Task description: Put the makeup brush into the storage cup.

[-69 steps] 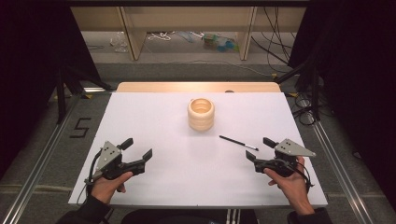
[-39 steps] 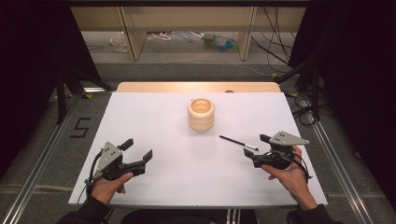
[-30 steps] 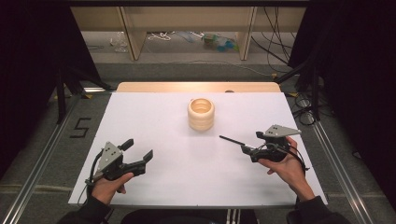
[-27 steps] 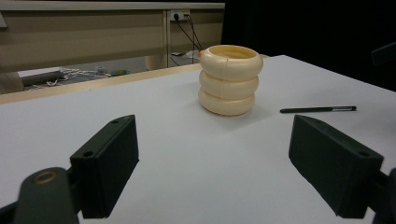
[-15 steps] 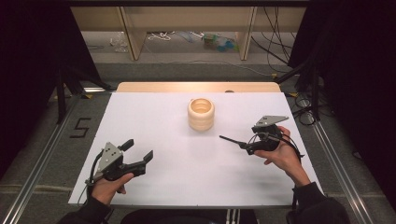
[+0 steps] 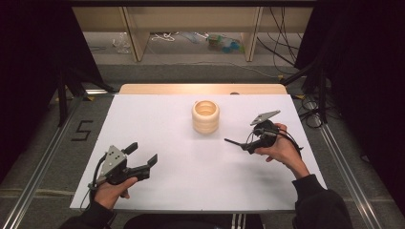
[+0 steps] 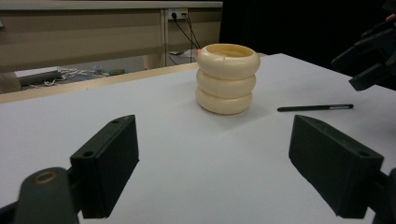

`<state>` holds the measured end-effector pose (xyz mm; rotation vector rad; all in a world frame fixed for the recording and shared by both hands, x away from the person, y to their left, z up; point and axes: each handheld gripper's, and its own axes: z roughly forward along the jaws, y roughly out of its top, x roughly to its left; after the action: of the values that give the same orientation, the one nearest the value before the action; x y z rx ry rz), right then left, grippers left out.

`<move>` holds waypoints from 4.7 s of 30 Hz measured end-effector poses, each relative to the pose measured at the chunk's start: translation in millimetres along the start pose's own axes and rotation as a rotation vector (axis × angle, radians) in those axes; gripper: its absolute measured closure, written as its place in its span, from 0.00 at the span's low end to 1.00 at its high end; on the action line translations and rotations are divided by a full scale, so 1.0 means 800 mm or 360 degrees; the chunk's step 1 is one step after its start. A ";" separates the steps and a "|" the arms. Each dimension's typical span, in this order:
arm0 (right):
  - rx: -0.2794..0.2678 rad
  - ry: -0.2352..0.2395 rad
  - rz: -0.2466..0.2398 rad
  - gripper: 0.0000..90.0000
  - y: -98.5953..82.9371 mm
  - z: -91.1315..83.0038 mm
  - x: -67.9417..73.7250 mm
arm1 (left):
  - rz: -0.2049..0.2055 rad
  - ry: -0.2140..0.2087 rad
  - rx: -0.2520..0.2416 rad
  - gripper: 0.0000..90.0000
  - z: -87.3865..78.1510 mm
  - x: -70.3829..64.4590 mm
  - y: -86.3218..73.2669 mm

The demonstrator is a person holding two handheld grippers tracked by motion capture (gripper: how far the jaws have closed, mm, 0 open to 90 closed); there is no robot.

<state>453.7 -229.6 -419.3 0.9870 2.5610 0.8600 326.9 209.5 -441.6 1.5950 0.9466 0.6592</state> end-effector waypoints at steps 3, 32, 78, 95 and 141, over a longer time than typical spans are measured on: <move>0.0029 -0.0009 -0.0021 0.25 0.004 0.008 0.000 | 0.0000 -0.0004 -0.0001 0.18 0.000 0.000 0.000; 0.0378 0.0113 -0.0037 0.40 0.017 0.052 -0.022 | 0.0002 -0.0013 0.0015 0.18 0.002 -0.001 0.000; 0.0627 0.0177 -0.0071 0.76 0.020 0.068 -0.037 | -0.0001 -0.0023 0.0014 0.18 0.003 -0.001 0.001; 0.0664 0.0158 -0.0101 0.85 0.019 0.071 -0.037 | 0.0011 -0.0027 0.0014 0.18 0.004 -0.002 0.001; 0.0706 0.0118 -0.0205 0.93 0.024 0.072 -0.027 | 0.0017 -0.0039 0.0025 0.18 0.006 -0.002 0.001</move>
<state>504.7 -208.3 -452.5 0.8970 2.9109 0.3019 329.9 205.7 -441.9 1.6196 0.9281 0.6395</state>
